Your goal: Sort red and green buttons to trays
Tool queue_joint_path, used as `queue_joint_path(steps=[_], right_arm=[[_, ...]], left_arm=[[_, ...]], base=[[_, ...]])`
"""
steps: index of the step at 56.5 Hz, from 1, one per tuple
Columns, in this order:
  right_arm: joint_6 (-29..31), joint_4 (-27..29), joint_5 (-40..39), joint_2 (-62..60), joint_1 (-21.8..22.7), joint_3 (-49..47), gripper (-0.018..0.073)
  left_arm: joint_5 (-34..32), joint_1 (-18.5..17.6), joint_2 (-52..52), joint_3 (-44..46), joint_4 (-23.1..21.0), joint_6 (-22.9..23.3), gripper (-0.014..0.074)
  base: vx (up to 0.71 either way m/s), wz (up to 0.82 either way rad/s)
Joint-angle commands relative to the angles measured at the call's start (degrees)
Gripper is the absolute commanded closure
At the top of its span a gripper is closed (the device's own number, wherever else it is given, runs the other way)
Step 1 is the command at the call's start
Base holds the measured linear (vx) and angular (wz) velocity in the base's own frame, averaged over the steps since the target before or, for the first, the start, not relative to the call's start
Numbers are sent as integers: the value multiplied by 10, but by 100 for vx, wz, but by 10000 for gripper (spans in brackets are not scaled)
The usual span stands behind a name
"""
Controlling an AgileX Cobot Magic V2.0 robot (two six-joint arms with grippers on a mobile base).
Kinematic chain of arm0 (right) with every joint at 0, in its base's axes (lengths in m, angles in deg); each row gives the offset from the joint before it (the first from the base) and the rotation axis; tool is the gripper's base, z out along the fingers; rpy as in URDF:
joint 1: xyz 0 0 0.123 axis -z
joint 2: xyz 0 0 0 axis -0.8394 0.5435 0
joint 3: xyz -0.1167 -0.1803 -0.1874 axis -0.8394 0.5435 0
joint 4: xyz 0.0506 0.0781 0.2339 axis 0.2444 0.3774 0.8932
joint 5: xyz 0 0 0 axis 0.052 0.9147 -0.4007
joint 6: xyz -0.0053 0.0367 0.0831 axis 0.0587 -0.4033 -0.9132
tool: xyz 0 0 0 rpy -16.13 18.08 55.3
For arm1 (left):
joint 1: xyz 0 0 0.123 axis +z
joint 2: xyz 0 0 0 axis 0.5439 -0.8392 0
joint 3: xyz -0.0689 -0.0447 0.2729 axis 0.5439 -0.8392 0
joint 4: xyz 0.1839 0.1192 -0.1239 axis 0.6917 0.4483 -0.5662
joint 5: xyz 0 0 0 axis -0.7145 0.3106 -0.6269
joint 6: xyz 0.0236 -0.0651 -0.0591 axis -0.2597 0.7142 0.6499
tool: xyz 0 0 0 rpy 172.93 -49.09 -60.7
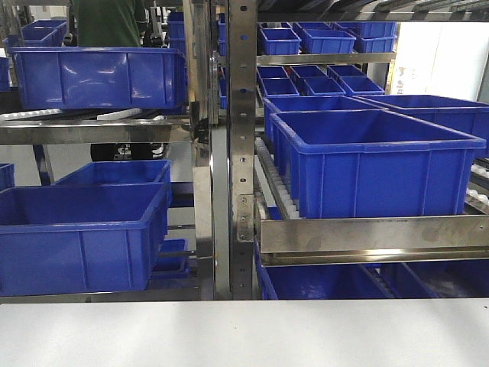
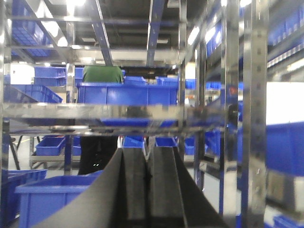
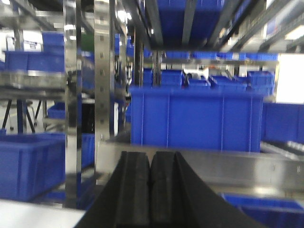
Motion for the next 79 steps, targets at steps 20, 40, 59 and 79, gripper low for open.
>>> queue_joint_path(steps=[20, 40, 59, 79], right_arm=[[-2, 10, -146, 368, 3, -135, 567], [-20, 8, -192, 462, 3, -135, 304], [-61, 19, -244, 490, 2, -135, -170], [-209, -128, -439, 590, 2, 101, -95]], left_arm=[[-19, -1, -370, 211, -11, 0, 601], [-48, -2, -495, 210, 62, 2, 409], [-29, -2, -499, 210, 61, 7, 70], [-21, -2, -499, 210, 56, 8, 73]], base=[[0, 0], [0, 0], [0, 0], [0, 0]])
